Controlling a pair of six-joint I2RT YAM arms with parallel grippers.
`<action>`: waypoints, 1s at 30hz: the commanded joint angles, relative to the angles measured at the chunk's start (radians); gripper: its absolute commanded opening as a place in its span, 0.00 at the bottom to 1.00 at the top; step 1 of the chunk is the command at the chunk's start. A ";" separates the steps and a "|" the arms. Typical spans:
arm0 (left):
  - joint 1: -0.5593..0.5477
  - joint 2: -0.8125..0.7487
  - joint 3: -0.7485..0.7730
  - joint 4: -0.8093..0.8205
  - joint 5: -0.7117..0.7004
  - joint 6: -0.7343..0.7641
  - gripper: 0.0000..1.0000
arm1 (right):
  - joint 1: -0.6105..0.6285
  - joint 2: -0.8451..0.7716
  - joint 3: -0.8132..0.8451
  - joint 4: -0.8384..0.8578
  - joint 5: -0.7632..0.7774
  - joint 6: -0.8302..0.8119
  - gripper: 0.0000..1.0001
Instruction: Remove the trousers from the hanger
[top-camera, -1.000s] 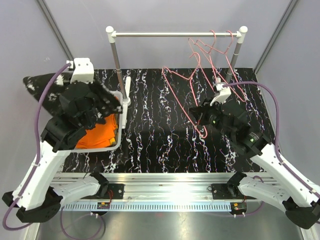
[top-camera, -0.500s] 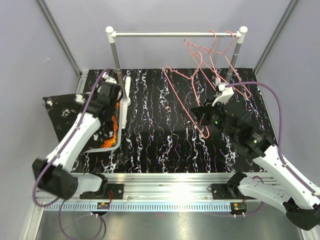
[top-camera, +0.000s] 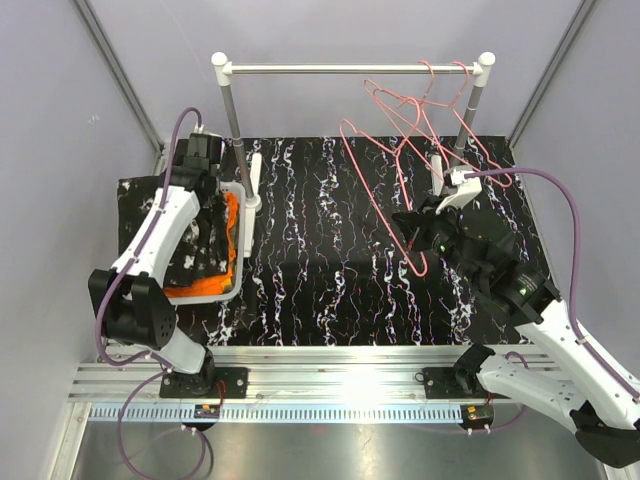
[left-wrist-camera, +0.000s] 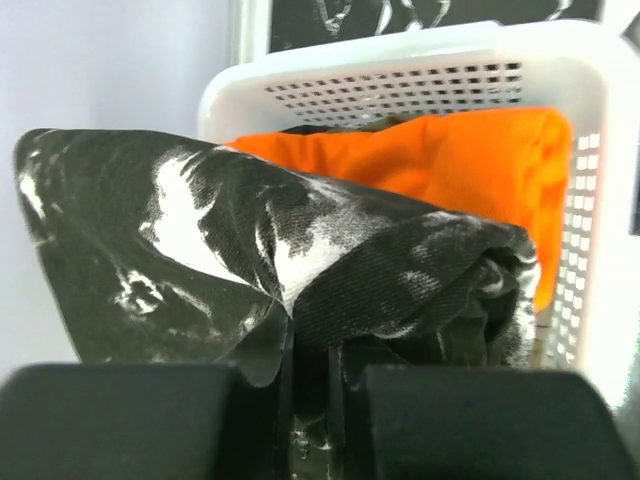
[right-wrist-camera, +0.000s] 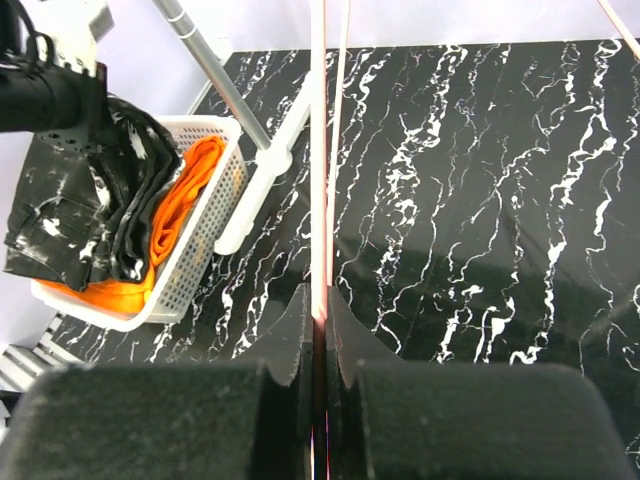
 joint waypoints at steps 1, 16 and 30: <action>-0.008 0.002 0.086 0.022 0.165 -0.073 0.22 | 0.001 0.000 0.031 0.016 0.038 -0.027 0.00; 0.216 -0.291 -0.079 0.079 0.310 -0.421 0.99 | 0.001 0.130 0.123 0.030 0.188 -0.165 0.00; 0.367 -0.196 -0.561 0.247 0.481 -0.837 0.99 | -0.196 0.449 0.411 0.064 0.081 -0.147 0.00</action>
